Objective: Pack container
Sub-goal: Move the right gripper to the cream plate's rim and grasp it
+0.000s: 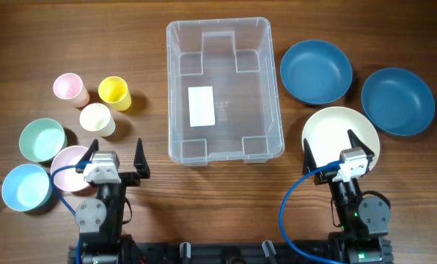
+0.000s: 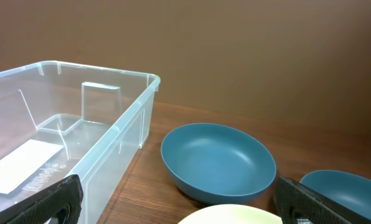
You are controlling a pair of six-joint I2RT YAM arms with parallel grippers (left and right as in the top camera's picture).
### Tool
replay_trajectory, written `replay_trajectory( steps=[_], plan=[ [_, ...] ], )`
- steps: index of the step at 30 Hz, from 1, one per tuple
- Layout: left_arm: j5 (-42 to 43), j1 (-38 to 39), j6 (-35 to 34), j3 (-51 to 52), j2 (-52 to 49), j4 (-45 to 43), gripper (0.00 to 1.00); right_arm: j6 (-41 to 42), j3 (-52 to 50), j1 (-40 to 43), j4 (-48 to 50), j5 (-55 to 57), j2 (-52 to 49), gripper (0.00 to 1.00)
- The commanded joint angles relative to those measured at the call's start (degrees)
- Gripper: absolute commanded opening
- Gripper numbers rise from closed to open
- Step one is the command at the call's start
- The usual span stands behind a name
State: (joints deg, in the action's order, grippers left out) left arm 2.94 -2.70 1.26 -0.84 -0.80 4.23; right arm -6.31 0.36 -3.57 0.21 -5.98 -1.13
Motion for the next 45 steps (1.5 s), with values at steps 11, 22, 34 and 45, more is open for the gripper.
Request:
replay_trajectory(
  steps=[11,22,34,45],
  plan=[
    [0.5,0.0,1.3,0.5,0.4,-0.5,1.0,11.4,0.5,-0.3,-0.8,4.3,-4.5,1.0],
    [-1.6,0.0,-10.8,-17.2,-9.3,10.6,1.0,20.5,33.9,0.6,-27.8,10.1,-34.1,1.0],
    [1.6,-0.1,-12.6,-62.4,-54.1,47.0,1.0,15.9,72.6,13.0,-68.3,-0.4,-71.0,1.0],
    [4.1,-0.1,-12.0,-64.1,-64.2,52.0,1.0,33.3,68.8,27.6,-69.3,10.8,-74.9,1.0]
  ],
)
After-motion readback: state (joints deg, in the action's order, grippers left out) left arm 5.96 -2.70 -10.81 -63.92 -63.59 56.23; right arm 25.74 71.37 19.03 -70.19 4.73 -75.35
